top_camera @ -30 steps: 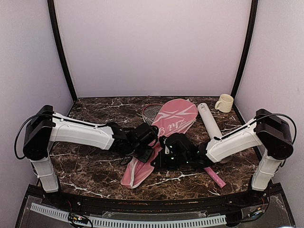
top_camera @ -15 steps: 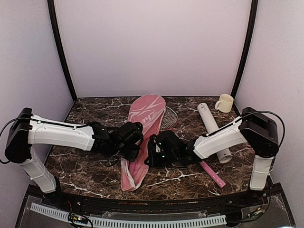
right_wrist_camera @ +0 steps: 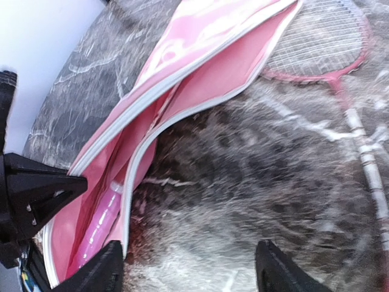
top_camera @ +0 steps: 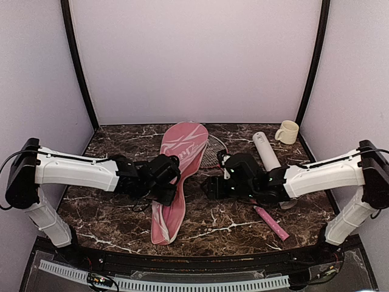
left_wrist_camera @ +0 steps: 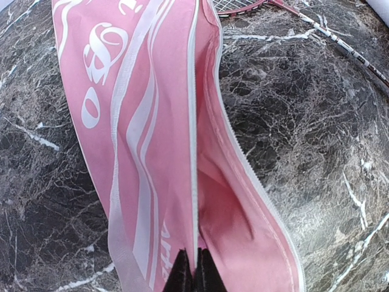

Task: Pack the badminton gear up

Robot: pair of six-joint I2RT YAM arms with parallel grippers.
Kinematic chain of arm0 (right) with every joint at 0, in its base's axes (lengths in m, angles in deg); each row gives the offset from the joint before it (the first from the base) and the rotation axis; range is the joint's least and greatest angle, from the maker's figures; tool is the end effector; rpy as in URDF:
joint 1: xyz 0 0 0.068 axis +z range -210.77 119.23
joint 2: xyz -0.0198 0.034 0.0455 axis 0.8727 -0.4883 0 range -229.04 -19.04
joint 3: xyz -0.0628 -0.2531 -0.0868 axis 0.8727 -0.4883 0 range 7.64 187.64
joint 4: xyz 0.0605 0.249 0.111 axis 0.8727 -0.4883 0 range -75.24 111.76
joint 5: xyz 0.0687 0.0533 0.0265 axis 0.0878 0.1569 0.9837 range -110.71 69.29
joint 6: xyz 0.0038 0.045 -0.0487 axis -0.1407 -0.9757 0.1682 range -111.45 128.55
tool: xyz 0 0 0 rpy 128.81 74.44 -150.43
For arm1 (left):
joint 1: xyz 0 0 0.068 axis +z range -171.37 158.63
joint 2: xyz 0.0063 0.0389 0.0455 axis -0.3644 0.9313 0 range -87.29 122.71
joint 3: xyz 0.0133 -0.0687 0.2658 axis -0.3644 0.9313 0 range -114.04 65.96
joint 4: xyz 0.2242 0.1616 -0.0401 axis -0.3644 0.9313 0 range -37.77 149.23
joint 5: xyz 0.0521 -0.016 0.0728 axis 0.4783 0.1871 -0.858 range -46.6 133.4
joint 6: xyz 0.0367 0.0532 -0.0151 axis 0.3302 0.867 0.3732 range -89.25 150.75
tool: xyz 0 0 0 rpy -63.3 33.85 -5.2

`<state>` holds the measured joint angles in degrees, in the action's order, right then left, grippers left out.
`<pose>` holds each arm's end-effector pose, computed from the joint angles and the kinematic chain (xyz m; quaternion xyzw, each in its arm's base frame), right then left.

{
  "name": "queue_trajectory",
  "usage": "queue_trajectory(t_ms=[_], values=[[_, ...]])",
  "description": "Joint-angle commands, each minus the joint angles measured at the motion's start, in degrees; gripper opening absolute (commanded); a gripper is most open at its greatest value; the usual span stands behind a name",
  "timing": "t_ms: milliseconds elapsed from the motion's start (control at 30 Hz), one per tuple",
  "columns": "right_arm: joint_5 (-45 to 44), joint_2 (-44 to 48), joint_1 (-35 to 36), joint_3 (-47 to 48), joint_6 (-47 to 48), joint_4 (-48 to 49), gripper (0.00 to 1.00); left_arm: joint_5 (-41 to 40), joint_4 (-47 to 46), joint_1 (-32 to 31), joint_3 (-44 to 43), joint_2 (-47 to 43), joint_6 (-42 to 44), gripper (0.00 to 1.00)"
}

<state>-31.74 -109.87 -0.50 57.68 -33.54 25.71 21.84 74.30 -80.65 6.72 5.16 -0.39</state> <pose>0.1890 0.3106 0.1772 -0.0982 0.8857 0.2932 0.3462 0.1981 -0.2954 0.1840 0.1738 0.9230 -0.0823 0.3332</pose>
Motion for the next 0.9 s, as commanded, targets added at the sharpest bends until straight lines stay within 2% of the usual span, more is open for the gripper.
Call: queue_trajectory(t_ms=[0,167,467,633,867], values=[[-8.45,7.58,-1.54,-4.91,5.69,-2.43,0.82,0.63,-1.63,0.70,1.17,-3.19,-0.38,0.00],[-8.19,12.81,-4.54,-8.03,11.19,-4.18,0.89,1.14,-2.25,1.17,1.88,-3.90,-0.63,0.00],[-2.37,8.84,-14.48,-8.80,11.63,-9.74,0.87,1.96,-2.90,1.76,2.40,-4.37,-0.76,0.00],[0.00,4.68,-16.58,-7.87,13.11,-9.56,0.79,2.05,-2.90,1.81,2.69,-4.64,-0.76,0.00],[-2.30,-1.32,-16.68,-4.63,15.58,-10.25,0.57,2.36,-3.60,1.90,3.58,-5.29,-0.80,0.00]])
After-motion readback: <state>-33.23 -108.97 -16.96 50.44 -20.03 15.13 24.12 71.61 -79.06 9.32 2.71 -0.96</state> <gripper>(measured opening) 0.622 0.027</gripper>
